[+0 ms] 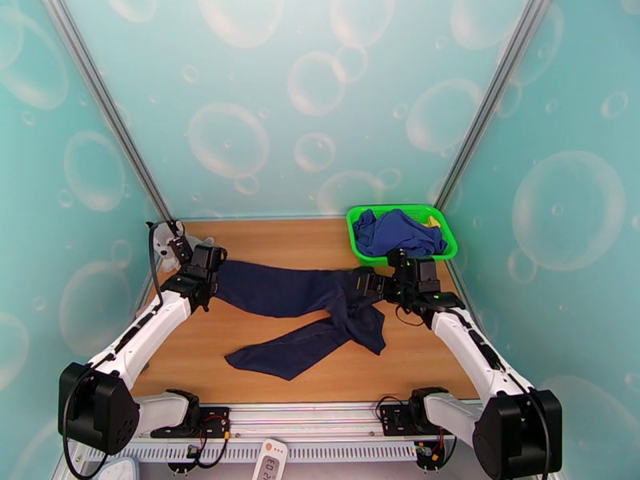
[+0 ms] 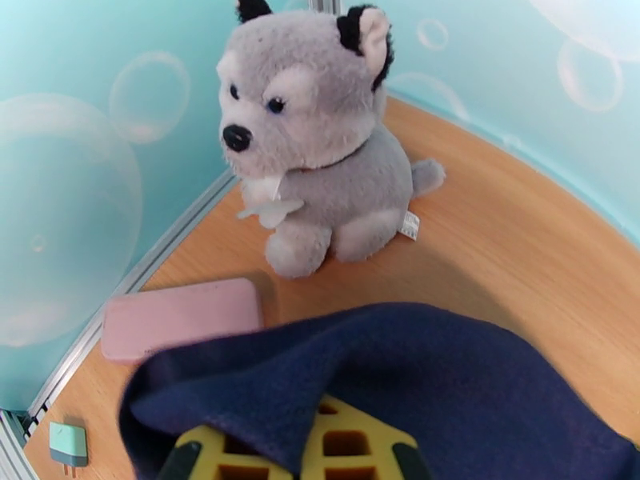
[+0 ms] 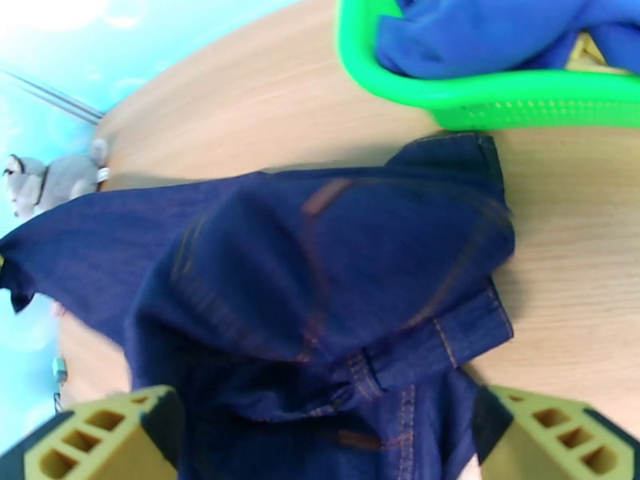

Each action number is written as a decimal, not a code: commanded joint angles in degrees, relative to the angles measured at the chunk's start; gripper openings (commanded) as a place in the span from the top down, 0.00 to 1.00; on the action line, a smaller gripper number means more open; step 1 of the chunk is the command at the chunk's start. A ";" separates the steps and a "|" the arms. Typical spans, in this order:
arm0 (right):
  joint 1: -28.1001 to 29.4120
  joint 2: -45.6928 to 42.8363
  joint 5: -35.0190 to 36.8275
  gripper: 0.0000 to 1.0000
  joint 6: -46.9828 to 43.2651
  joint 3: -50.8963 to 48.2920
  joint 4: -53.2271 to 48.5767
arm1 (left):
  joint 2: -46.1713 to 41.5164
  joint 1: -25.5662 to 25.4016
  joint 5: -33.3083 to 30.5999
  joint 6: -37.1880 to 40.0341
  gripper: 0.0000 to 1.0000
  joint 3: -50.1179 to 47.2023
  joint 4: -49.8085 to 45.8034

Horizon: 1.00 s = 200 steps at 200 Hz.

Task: Fold and stack the trousers

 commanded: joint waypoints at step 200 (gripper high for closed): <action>6.73 17.08 16.90 1.00 2.18 -0.52 8.03 | -5.54 -1.13 8.06 3.47 0.90 -5.06 9.15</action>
